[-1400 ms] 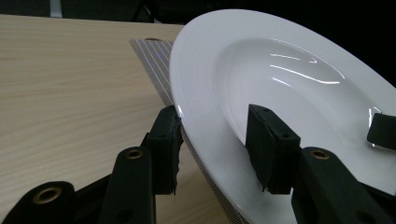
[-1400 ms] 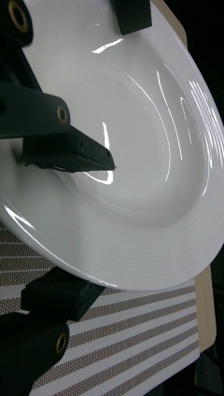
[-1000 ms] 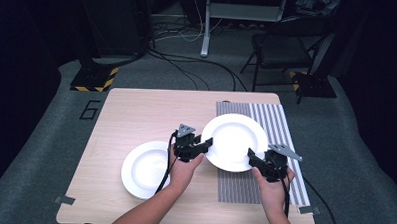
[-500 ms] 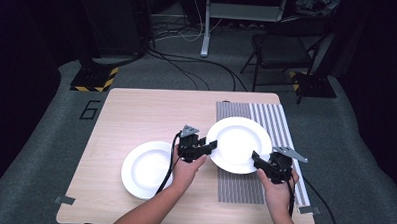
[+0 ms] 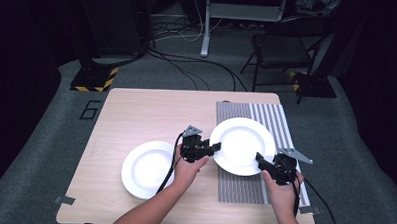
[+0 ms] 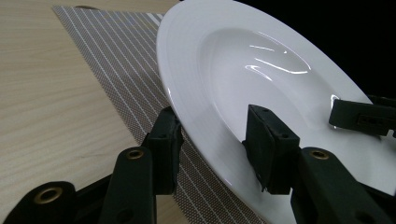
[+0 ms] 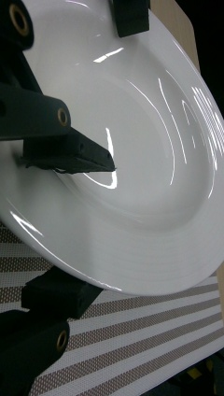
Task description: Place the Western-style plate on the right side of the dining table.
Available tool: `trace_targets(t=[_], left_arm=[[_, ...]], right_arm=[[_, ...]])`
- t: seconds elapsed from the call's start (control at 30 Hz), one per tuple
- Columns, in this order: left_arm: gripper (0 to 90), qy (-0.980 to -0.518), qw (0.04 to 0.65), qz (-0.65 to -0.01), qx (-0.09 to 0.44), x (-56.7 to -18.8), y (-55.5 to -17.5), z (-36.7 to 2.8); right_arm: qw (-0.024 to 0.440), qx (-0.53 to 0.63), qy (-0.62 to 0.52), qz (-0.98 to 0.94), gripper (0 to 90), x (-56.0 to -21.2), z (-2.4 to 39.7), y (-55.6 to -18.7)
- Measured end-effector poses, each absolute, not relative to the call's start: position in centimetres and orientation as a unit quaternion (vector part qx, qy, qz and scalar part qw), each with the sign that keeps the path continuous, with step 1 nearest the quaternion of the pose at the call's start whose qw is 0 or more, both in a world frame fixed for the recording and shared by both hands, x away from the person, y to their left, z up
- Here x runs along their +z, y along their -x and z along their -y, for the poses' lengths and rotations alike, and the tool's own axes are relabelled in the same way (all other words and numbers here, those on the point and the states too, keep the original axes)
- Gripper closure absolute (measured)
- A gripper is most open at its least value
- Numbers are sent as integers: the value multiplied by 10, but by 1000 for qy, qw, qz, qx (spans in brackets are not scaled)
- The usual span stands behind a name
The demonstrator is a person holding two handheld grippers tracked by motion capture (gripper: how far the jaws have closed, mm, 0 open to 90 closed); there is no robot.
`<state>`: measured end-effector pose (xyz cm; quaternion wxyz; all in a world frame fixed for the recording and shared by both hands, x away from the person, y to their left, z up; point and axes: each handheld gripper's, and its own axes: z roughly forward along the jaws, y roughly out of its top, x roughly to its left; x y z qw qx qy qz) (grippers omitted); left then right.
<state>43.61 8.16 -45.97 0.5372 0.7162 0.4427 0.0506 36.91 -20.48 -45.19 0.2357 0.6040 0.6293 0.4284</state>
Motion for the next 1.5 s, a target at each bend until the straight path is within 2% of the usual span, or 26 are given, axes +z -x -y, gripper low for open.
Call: trace_targets(t=[0.23,1.5], left_arm=[[564,-721,533,-440,45,-464,-437,-76],[563,-738,520,-429,34,-483,-446,-56]], right_arm=[[226,433,-610,-624,463,-457,212,-366],[235,416,-620,-623,471,-474,229,-362]])
